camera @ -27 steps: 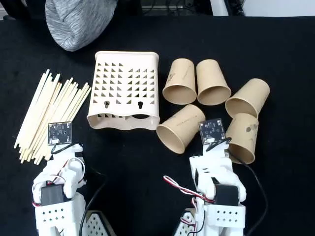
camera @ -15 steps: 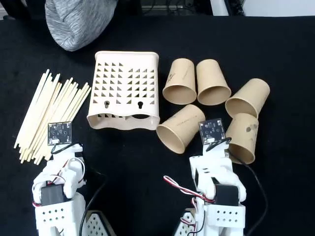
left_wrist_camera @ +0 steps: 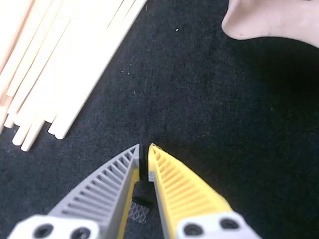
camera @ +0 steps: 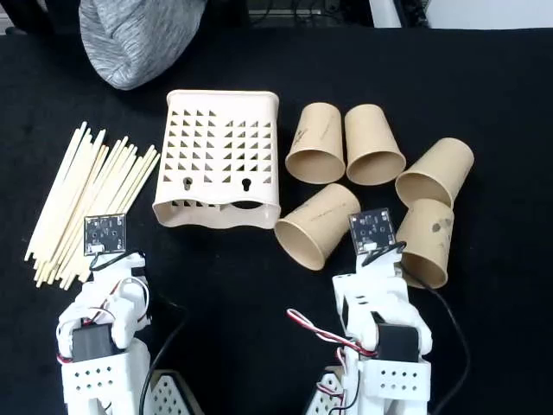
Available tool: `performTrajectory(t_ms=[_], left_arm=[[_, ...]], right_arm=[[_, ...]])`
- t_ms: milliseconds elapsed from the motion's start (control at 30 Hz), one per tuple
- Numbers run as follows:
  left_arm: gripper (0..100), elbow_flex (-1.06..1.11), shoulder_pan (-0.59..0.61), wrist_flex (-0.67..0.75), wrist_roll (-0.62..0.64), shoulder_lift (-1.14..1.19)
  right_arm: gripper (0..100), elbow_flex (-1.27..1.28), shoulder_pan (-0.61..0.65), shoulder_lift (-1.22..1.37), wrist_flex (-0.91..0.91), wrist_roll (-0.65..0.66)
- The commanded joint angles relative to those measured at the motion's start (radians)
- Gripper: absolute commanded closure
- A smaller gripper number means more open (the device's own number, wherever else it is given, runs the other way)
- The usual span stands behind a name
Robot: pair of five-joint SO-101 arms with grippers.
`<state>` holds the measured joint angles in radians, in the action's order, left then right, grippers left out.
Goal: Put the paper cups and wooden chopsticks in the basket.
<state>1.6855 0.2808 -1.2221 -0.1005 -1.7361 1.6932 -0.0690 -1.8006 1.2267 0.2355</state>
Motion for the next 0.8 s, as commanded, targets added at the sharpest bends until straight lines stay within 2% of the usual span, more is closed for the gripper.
performTrajectory(t_ms=[0, 367, 667, 767], left_arm=[[97, 0.012, -0.007, -0.003, -0.005, -0.005], [97, 0.012, -0.007, -0.003, -0.005, -0.005], [97, 0.008, -0.064, -0.002, -0.006, -0.005], [96, -0.067, -0.051, 0.012, -0.006, -0.006]], right_arm=[[98.7, -0.007, 0.011, -0.071, 0.002, 0.002], [98.7, -0.007, 0.011, -0.071, 0.002, 0.002], [98.7, -0.008, 0.014, -0.071, 0.025, 0.0], [98.7, -0.021, 0.006, -0.071, 0.052, 0.002]])
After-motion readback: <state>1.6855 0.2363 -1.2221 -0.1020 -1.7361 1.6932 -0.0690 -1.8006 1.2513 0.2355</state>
